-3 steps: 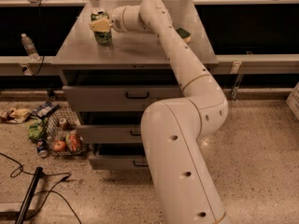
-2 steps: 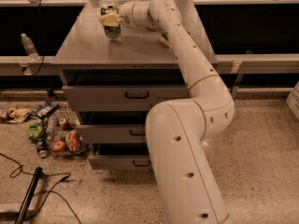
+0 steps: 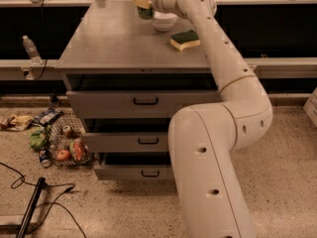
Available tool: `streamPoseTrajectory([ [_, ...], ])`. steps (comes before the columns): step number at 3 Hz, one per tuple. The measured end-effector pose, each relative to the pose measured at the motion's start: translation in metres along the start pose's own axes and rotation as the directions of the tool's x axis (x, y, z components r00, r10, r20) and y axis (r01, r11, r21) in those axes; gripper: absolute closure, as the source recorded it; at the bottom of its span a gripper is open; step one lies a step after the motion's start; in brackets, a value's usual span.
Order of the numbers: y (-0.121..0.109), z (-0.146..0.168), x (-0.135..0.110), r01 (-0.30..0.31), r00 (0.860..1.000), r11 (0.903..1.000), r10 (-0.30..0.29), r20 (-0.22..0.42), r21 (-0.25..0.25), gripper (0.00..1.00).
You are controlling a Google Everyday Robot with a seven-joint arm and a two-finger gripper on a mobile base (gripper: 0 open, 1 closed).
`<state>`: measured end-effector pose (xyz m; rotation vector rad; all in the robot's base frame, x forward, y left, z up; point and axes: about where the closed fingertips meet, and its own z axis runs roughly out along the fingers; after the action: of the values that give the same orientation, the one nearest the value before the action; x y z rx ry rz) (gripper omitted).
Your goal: Place green can into white bowl
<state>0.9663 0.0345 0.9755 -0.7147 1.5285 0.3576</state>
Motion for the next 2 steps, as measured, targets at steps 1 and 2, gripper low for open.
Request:
streamPoseTrajectory([
  [1, -0.034, -0.002, -0.011, 0.011, 0.998, 0.9909, -0.019, 0.055, 0.134, 1.0],
  [2, -0.064, -0.007, -0.004, -0.036, 0.995, 0.9692, 0.012, 0.101, 0.244, 1.0],
])
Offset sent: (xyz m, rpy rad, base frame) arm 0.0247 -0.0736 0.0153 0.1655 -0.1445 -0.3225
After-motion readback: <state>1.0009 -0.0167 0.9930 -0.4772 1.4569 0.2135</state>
